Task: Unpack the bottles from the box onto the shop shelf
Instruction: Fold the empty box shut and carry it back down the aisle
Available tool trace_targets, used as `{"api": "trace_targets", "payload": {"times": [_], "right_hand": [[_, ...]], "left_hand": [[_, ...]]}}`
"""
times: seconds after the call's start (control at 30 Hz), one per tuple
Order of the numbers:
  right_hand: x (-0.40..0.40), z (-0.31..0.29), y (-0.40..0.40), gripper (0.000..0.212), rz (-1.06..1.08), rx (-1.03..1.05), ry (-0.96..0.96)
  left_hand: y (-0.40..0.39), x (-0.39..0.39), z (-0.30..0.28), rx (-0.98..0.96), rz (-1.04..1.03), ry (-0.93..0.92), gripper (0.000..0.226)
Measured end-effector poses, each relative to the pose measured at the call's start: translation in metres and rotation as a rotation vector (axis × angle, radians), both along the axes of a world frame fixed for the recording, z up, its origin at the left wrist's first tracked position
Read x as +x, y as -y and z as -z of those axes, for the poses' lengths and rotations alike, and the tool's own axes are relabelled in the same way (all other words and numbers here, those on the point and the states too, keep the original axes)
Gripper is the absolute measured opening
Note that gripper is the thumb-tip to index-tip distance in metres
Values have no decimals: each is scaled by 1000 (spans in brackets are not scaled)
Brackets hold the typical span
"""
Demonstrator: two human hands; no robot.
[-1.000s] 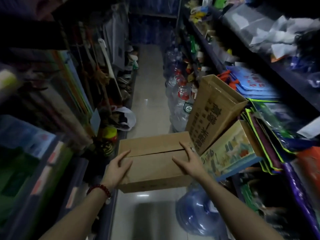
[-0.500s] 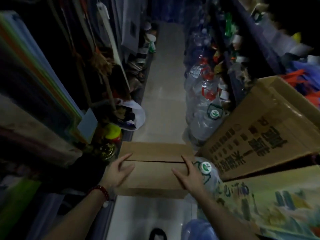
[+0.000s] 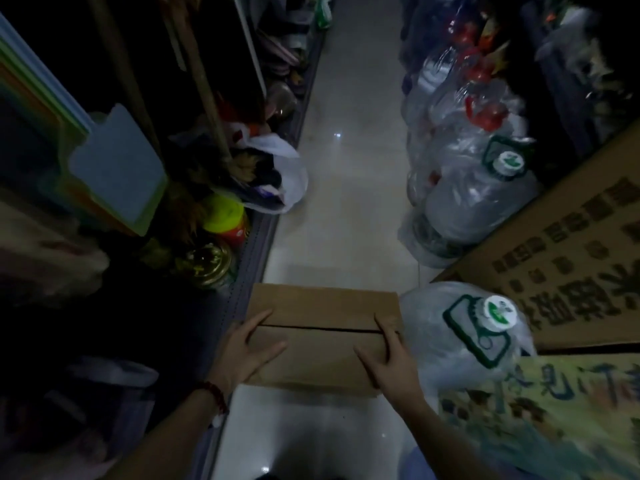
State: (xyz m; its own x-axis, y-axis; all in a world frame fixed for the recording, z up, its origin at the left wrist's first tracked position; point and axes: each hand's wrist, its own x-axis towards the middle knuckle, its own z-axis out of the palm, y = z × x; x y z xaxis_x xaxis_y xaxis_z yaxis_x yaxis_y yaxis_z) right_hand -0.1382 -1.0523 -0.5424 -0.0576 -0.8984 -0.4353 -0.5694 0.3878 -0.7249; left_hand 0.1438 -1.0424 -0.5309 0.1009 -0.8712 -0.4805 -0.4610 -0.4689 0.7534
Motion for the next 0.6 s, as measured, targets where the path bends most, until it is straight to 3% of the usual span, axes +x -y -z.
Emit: {"api": "trace_targets", "payload": {"times": [0.2, 0.6], "right_hand": [[-3, 113, -12, 82, 0, 5, 13], [-1, 224, -23, 72, 15, -58, -83]], "left_hand": [[-14, -2, 111, -41, -26, -63, 66], [-23, -8, 248, -100, -11, 0, 65]]}}
